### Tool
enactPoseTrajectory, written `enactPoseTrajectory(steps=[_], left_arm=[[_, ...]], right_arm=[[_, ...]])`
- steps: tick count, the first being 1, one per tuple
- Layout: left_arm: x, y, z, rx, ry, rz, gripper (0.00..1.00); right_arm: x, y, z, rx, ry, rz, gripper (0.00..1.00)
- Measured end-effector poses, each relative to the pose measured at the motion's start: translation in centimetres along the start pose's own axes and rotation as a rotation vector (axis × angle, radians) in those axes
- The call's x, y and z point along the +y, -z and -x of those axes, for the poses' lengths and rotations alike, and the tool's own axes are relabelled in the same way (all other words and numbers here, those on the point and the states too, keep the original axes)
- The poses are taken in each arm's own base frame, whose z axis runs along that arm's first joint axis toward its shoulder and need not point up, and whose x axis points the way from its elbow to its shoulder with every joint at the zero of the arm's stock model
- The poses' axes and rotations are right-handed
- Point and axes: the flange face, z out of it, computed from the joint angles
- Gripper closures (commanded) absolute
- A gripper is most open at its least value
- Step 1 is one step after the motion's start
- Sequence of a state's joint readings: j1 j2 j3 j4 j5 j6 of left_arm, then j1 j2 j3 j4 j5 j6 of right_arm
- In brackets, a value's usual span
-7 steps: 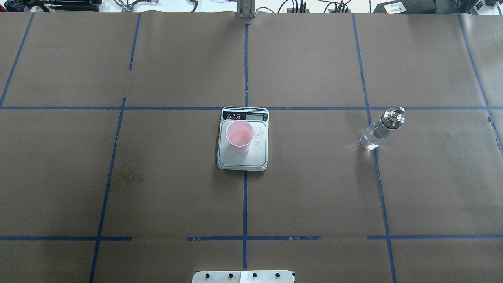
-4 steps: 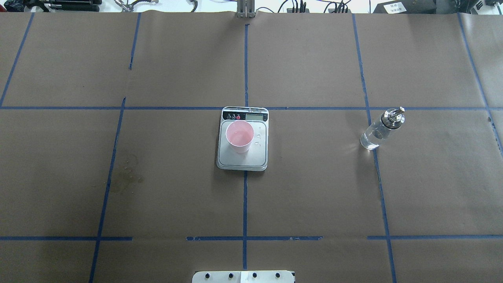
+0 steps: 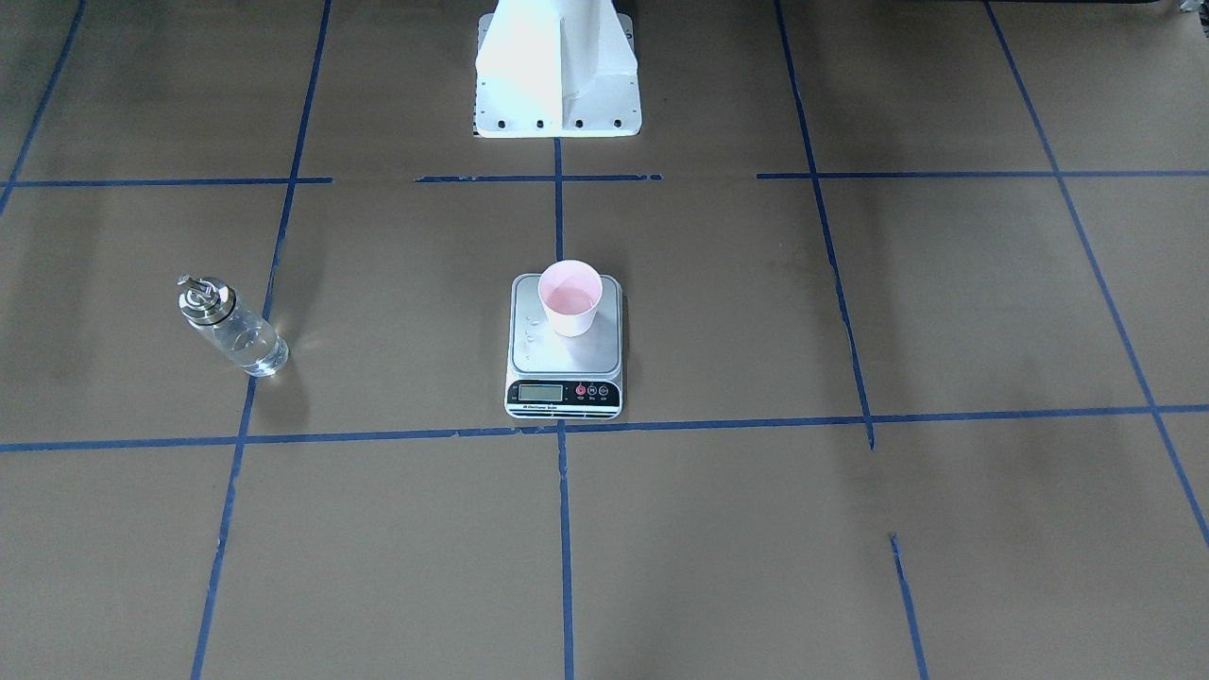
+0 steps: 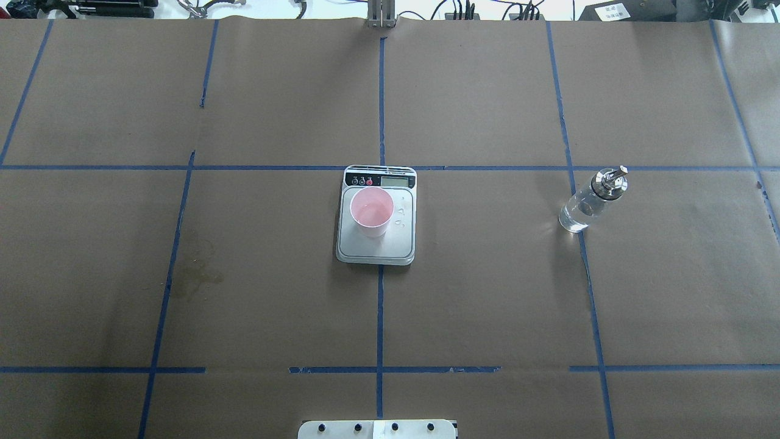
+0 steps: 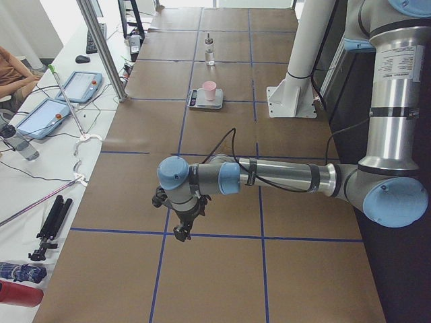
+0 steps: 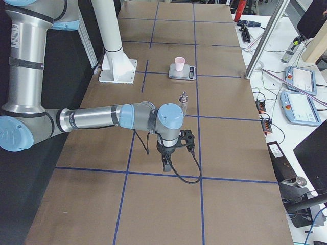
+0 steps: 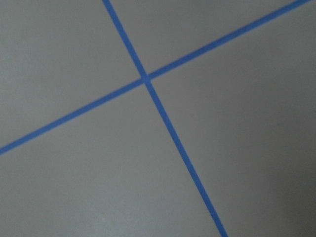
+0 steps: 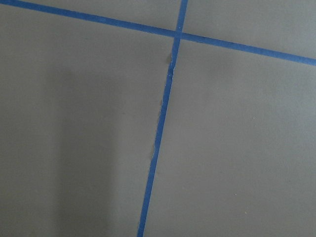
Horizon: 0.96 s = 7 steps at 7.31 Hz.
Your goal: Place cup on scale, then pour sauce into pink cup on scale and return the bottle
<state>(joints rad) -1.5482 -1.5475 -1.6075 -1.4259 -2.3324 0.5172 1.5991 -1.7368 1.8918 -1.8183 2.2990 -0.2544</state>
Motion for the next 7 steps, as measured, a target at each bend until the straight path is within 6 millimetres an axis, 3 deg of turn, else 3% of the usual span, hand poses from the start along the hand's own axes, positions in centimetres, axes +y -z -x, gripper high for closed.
enactPoseTrajectory(steps=[2, 7], left_arm=[[0.7, -1.4, 1.1, 0.041, -0.015, -0.014, 0.0], [0.2, 0.3, 1.2, 0.021, -0.032, -0.068, 0.0]], right_arm=[[-0.1, -0.2, 0.2, -0.038, -0.003, -0.007, 0.0], [-0.7, -0.5, -0.2, -0.045, -0.004, -0.022, 0.0]])
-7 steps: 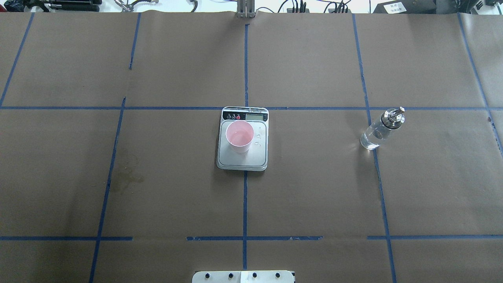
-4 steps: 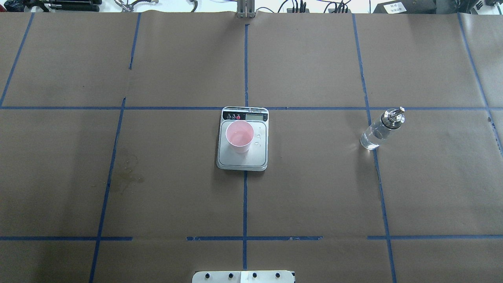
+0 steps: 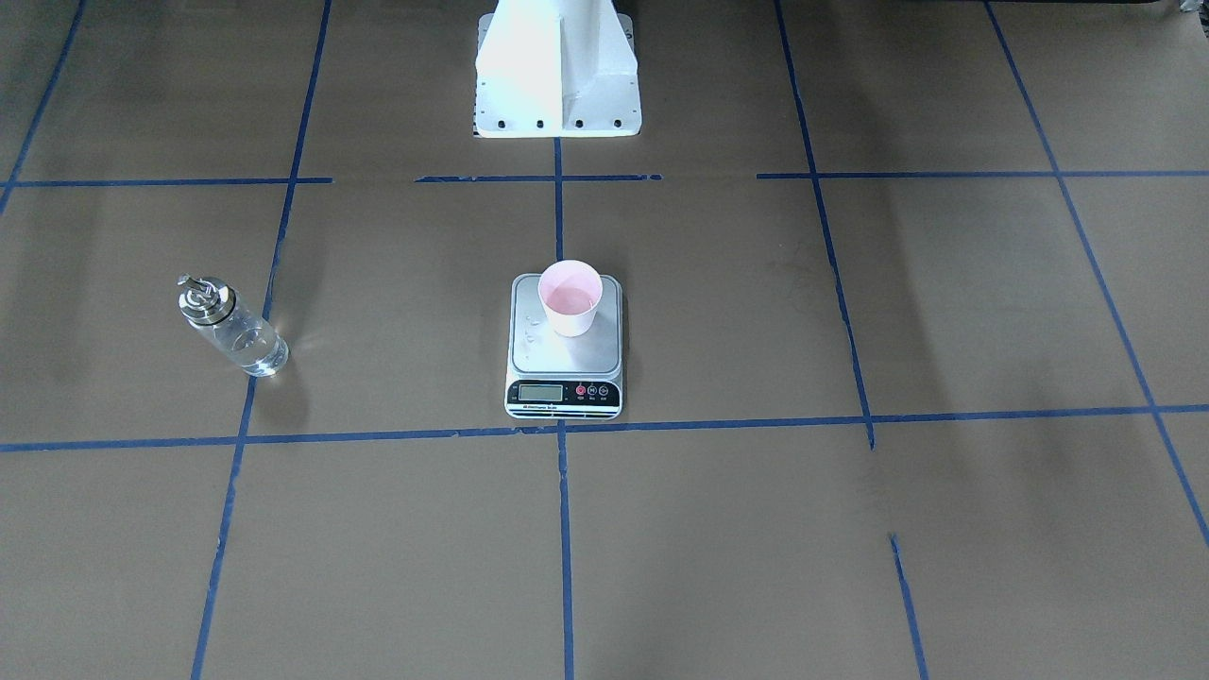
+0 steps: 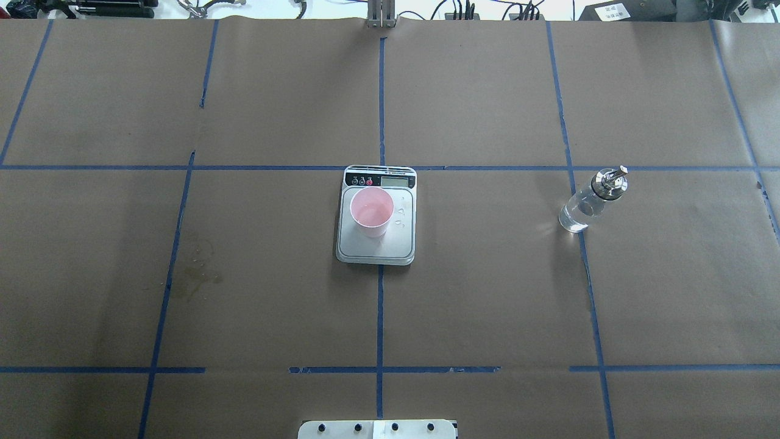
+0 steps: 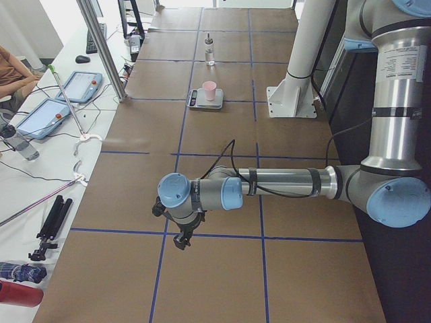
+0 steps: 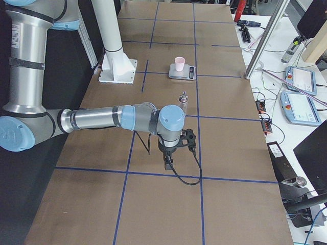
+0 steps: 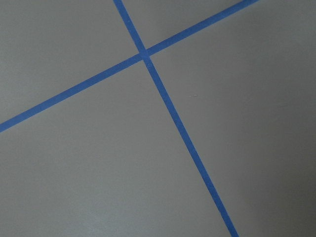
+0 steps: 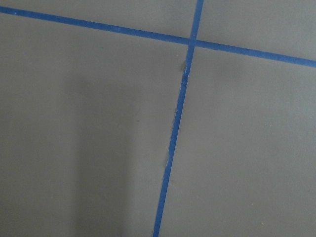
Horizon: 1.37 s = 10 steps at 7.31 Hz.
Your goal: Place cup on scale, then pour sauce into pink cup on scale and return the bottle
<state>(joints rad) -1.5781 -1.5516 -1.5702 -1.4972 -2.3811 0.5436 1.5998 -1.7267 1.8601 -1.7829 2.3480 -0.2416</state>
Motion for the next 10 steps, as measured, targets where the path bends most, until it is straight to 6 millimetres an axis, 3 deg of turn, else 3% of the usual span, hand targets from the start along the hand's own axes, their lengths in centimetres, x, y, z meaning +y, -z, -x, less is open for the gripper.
enactPoseTrajectory(steps=[3, 10], left_arm=[[-0.1, 0.4, 0.0, -0.008, -0.003, -0.013, 0.0], [-0.4, 2.0, 0.3, -0.038, 0.058, -0.075, 0.0]], right_arm=[[-1.1, -2.0, -2.3, 0.02, -0.055, -0.096, 0.0], [-1.1, -2.9, -3.1, 0.014, -0.143, -0.107, 0.0]])
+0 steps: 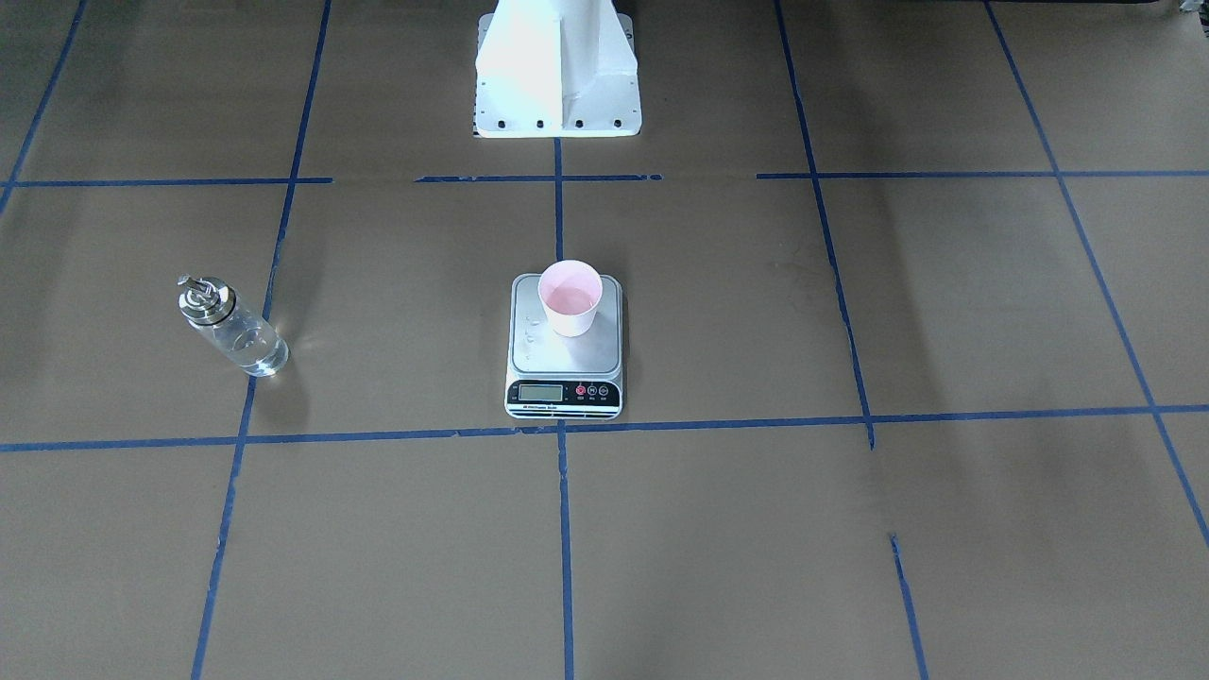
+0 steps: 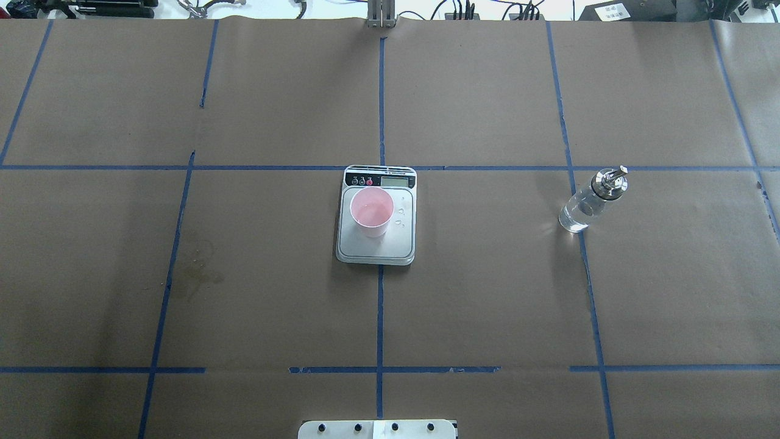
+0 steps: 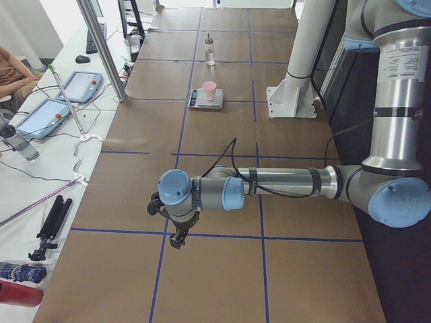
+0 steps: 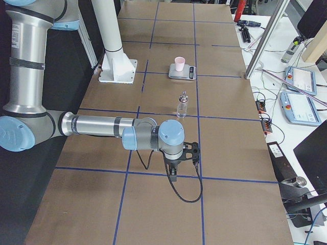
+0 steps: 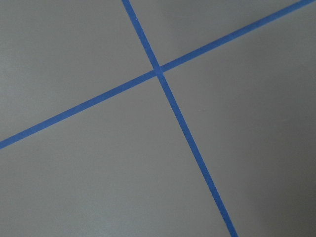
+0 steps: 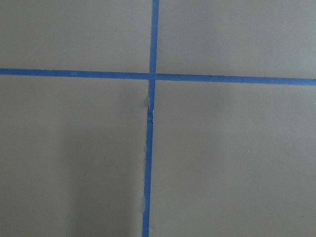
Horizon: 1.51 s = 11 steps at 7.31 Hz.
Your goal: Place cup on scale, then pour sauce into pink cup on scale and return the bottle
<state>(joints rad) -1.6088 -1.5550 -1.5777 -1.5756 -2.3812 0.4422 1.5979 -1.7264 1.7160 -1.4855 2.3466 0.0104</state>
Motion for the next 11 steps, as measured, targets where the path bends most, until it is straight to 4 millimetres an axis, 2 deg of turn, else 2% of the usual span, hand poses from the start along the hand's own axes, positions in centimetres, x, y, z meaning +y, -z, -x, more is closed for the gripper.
enactPoseTrajectory(steps=[5, 7, 11], left_arm=[[-1.2, 3.6, -1.1, -0.057, 0.117, -0.085, 0.0], [-1.0, 3.8, -0.8, -0.109, 0.203, -0.079, 0.0], [-0.9, 3.7, -0.7, -0.128, 0.264, -0.116, 0.0]], right_arm=[[0.0, 0.0, 0.0, 0.003, -0.006, 0.0, 0.0], [-0.1, 0.0, 0.0, 0.004, -0.005, 0.0, 0.0], [-0.2, 0.0, 0.0, 0.004, -0.004, -0.001, 0.0]])
